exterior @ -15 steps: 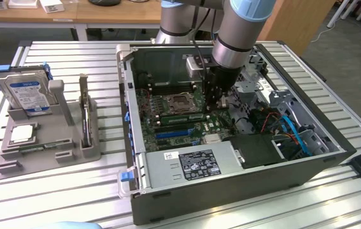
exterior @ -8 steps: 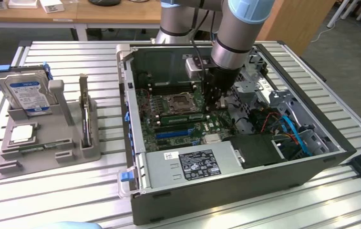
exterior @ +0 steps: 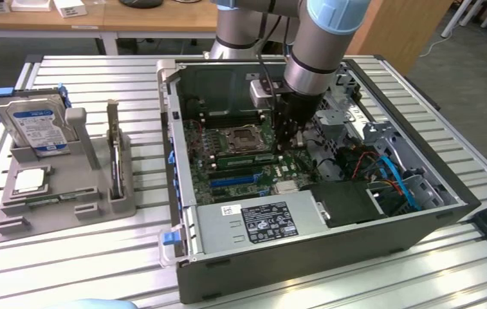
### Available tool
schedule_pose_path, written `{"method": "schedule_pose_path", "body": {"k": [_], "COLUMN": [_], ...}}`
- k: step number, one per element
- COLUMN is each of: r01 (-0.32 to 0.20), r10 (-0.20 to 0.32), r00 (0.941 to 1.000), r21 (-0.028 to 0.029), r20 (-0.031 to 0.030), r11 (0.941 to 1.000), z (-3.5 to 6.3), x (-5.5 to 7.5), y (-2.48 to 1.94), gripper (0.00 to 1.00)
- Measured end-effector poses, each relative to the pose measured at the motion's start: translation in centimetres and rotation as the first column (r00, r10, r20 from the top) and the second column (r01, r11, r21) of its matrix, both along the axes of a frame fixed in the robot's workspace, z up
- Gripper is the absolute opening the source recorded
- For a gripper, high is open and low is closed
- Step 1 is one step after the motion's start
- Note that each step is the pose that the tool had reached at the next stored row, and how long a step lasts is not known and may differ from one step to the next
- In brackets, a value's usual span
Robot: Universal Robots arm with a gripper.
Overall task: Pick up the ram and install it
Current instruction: 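Press down the ram until it locks into place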
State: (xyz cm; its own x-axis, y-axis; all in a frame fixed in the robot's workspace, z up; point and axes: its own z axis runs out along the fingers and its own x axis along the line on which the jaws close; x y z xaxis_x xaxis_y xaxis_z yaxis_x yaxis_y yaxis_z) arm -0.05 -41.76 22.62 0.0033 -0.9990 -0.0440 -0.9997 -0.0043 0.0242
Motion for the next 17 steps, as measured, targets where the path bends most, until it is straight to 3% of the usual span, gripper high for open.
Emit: {"method": "schedule_pose_path", "body": {"k": [17], "r01": [0.0], "r10": [0.0], "r00": [1.0], "r21": [0.0008], "r20": [0.0002], "r11": [1.0], "z": [-0.32], "x": [0.0], "y": [0.01], "gripper": [0.1]}}
